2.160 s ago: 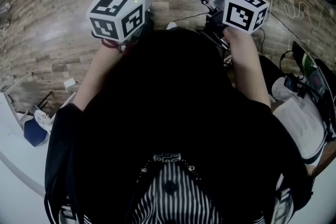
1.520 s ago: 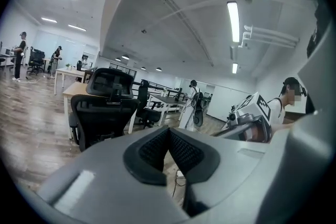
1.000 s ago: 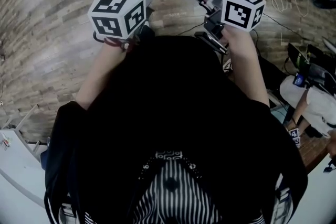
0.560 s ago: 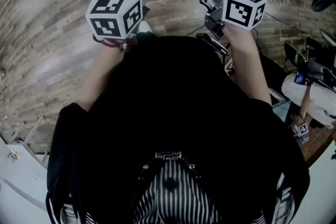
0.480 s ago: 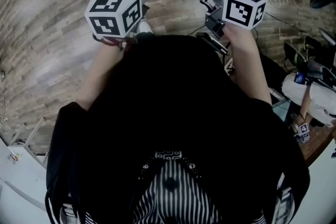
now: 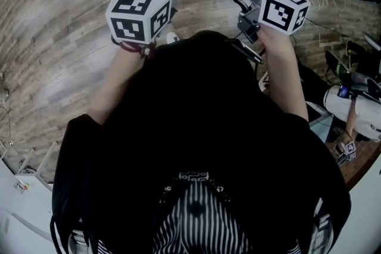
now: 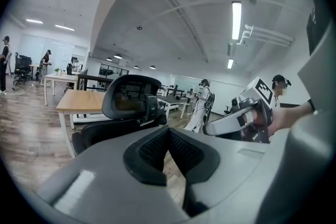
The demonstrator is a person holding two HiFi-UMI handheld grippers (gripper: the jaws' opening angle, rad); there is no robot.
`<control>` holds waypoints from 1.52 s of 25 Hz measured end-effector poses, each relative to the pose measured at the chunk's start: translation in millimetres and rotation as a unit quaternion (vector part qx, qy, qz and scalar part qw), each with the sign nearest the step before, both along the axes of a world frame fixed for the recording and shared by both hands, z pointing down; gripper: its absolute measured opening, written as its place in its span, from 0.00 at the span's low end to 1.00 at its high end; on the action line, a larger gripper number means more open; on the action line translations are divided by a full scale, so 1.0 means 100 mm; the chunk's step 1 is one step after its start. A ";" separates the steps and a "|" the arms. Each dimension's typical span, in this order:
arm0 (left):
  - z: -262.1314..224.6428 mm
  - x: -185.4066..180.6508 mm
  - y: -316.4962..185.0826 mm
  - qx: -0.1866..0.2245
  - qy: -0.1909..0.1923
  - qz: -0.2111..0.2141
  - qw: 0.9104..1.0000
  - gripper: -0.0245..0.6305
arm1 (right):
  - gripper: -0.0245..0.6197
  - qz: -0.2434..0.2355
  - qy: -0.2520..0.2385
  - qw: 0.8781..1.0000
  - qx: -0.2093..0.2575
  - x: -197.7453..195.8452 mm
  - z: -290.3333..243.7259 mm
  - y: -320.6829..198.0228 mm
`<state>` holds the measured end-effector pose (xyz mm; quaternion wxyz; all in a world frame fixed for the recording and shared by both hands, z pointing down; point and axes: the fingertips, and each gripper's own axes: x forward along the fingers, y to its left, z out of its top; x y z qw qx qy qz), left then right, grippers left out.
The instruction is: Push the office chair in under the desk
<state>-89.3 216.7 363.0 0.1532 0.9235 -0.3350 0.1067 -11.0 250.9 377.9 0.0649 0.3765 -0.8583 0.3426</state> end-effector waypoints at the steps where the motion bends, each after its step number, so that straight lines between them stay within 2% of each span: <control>1: -0.01 -0.01 0.01 0.002 0.000 -0.001 1.000 0.04 | 0.04 0.004 0.000 1.000 0.004 0.01 -0.02 0.00; 8: 0.04 -0.11 0.13 -0.004 0.005 0.008 1.000 0.04 | 0.04 0.031 -0.016 0.999 0.020 0.03 -0.14 -0.03; 16: 0.01 -0.23 0.18 0.003 0.000 -0.021 1.000 0.04 | 0.04 0.004 -0.007 1.000 0.029 -0.05 -0.21 -0.06; 21: 0.00 -0.33 -0.12 0.005 -0.006 -0.038 0.999 0.04 | 0.04 -0.016 -0.009 0.999 0.031 -0.15 -0.21 -0.38; 25: -0.13 -0.22 -0.26 0.016 0.010 -0.022 1.000 0.04 | 0.04 -0.022 -0.008 0.999 0.033 -0.07 -0.17 -0.55; 27: -0.18 -0.14 -0.37 0.027 -0.001 -0.022 0.999 0.04 | 0.04 -0.022 -0.012 0.999 0.032 0.05 -0.17 -0.62; 32: -0.18 0.13 -0.81 0.020 -0.003 -0.035 0.999 0.04 | 0.04 -0.016 -0.025 0.999 0.037 0.37 -0.22 -0.97; 38: -0.27 0.58 -1.15 0.029 -0.015 -0.011 0.999 0.04 | 0.04 -0.016 -0.020 0.999 0.034 0.80 -0.16 -1.45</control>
